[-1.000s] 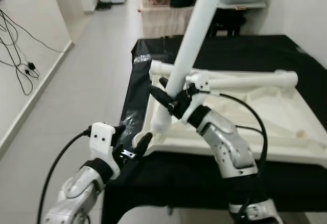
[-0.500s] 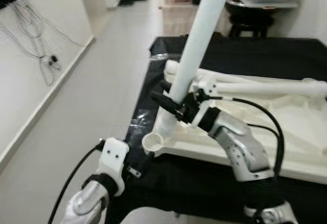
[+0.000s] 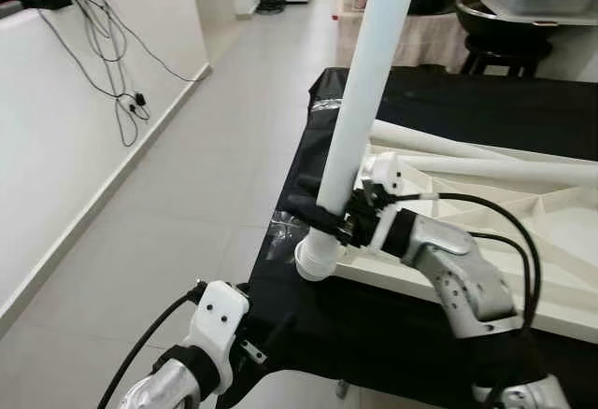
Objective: Building children table
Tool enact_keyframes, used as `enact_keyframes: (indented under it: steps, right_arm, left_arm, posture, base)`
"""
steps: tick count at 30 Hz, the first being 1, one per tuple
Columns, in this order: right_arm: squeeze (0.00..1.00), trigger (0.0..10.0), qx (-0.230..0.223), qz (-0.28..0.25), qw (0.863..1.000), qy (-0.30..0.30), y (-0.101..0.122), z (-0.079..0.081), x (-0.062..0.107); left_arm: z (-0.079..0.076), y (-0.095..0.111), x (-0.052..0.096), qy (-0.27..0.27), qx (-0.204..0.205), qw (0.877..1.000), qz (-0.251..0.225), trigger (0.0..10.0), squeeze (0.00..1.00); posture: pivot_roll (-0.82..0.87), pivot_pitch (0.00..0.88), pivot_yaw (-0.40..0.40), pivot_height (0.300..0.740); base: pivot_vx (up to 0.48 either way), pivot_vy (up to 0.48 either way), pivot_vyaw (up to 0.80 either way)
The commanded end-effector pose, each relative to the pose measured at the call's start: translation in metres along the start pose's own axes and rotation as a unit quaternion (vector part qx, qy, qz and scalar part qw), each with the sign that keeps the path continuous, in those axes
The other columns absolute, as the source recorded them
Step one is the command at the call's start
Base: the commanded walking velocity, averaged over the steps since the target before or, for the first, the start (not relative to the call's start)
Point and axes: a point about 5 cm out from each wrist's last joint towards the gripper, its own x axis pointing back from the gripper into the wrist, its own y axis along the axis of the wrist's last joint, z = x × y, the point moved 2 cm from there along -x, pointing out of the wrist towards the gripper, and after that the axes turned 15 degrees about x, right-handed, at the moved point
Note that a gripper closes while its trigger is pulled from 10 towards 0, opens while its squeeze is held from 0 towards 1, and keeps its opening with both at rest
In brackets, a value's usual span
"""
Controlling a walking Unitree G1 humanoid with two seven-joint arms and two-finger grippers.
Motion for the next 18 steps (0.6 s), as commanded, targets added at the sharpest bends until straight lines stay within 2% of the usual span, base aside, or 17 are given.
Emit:
enact_keyframes:
  steps: [1,4,9,10,11,14,16,17,18]
  right_arm:
    - [0.00,10.0,-0.001,-0.009,1.000,0.002,0.003,-0.005,0.001]
    - [0.00,10.0,0.000,-0.021,1.000,0.014,0.010,-0.010,0.001]
    - [0.00,10.0,0.000,-0.027,0.999,0.022,0.013,-0.012,0.001]
    - [0.00,10.0,0.002,-0.061,0.995,0.073,0.031,-0.011,-0.002]
    - [0.00,10.0,0.002,-0.061,0.995,0.073,0.031,-0.011,-0.002]
    - [0.00,10.0,0.010,-0.091,0.982,0.167,0.050,0.000,-0.005]
    - [0.00,10.0,0.012,-0.096,0.978,0.187,0.052,0.004,-0.006]
    - [0.00,10.0,0.016,-0.098,0.975,0.201,0.053,0.007,-0.010]
    - [0.00,10.0,0.018,-0.099,0.973,0.208,0.054,0.009,-0.012]
  left_arm:
    - [0.000,0.004,0.005,0.003,-0.014,1.000,-0.008,0.0,0.00]
    - [-0.005,0.006,0.010,-0.010,-0.025,1.000,-0.010,0.0,0.00]
    - [-0.007,0.007,0.012,-0.015,-0.031,0.999,-0.010,0.0,0.00]
    - [-0.008,0.009,0.020,-0.014,-0.053,0.998,-0.010,0.0,0.00]
    - [-0.008,0.009,0.020,-0.014,-0.053,0.998,-0.010,0.0,0.00]
    - [-0.009,0.009,0.026,-0.005,-0.054,0.998,-0.010,0.0,0.00]
    - [-0.010,0.009,0.028,-0.003,-0.054,0.998,-0.011,0.0,0.00]
    - [-0.010,0.010,0.031,-0.001,-0.051,0.999,-0.016,8.7,0.00]
    - [-0.011,0.011,0.032,0.000,-0.049,0.999,-0.020,8.7,0.00]
  posture:
    - [-0.01,0.249,0.023,0.740]
    - [-0.01,0.284,0.034,0.740]
    - [-0.01,0.288,0.034,0.740]
    - [0.00,0.321,0.034,0.740]
    - [0.00,0.321,0.034,0.740]
    - [0.01,0.342,0.024,0.740]
    - [0.02,0.351,0.018,0.740]
    - [0.02,0.359,0.011,0.740]
    - [0.03,0.360,0.010,0.740]
  base:
    - [0.000,0.000,0.00]
    - [0.000,0.000,0.00]
    - [0.000,0.000,0.00]
    - [0.000,0.000,0.00]
    - [0.000,0.000,0.00]
    - [0.000,0.000,0.00]
    - [0.000,0.000,0.00]
    - [0.000,0.000,0.00]
    - [0.000,0.000,0.00]
